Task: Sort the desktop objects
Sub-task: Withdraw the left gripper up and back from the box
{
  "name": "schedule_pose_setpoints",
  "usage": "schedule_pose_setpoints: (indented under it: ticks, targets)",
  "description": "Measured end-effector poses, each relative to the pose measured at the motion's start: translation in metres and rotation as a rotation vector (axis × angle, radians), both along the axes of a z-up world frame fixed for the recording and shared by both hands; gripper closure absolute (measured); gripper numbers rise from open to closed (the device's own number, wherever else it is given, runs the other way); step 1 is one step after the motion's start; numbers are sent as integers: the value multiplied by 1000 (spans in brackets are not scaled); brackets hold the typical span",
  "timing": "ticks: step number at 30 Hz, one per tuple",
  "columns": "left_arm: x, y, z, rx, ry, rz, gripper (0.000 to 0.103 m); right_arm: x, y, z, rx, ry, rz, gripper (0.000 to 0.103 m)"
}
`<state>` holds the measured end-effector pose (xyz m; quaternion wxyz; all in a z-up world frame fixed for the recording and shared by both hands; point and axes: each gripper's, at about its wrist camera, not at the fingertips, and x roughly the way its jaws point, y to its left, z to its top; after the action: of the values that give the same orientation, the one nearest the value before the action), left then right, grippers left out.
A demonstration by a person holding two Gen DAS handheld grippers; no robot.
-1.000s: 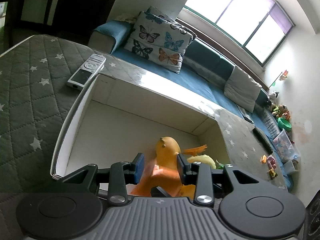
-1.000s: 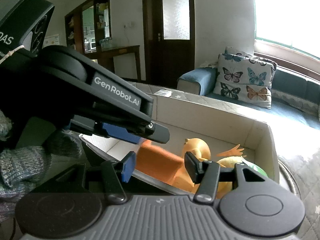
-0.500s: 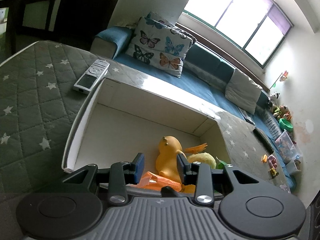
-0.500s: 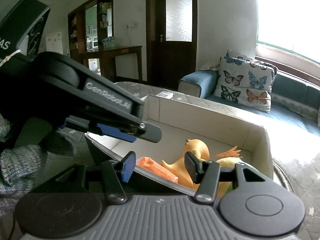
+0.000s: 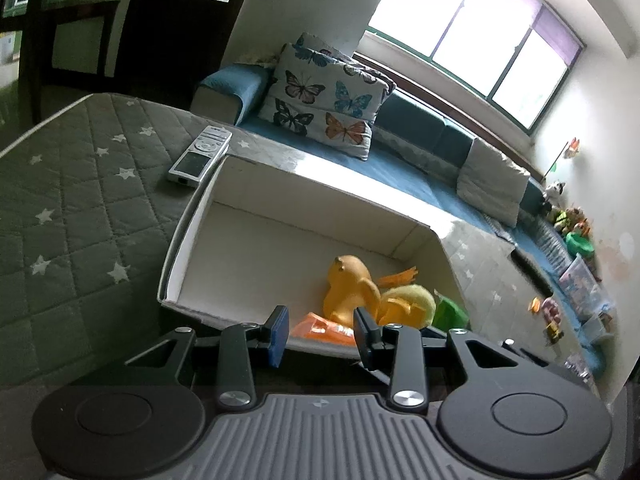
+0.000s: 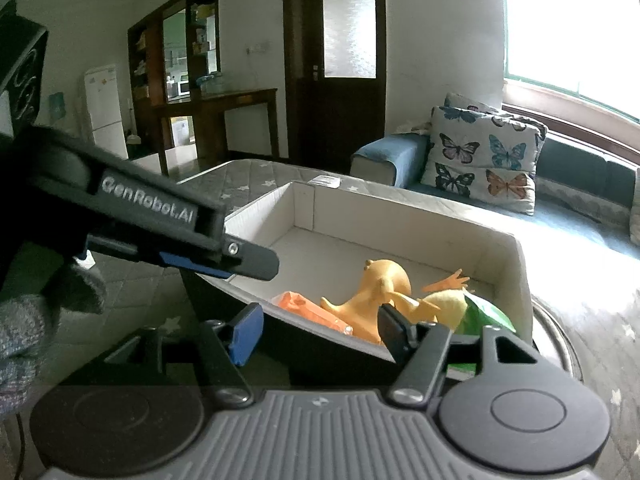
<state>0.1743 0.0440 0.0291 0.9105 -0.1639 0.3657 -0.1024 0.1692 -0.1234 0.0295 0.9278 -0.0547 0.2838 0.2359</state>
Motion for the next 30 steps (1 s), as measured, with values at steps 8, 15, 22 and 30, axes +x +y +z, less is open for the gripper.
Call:
schedule_pose_setpoints:
  ticks: [8,15,22,30]
  targets:
    - [-19,-6,-4,48,-18,-6,65,-13,-10,1,17,15,-35,32]
    - [-32,-15,-7,113,-29,-7,66,-22,-18,-3,11,28,-73,23]
    - [-38,-22,-16,138,-8,-10,65,-31,-26,-5,25,40,-98,18]
    - [-43,-28,-23,196,-8,10,66,-37,-33,-11,26,58,-149,7]
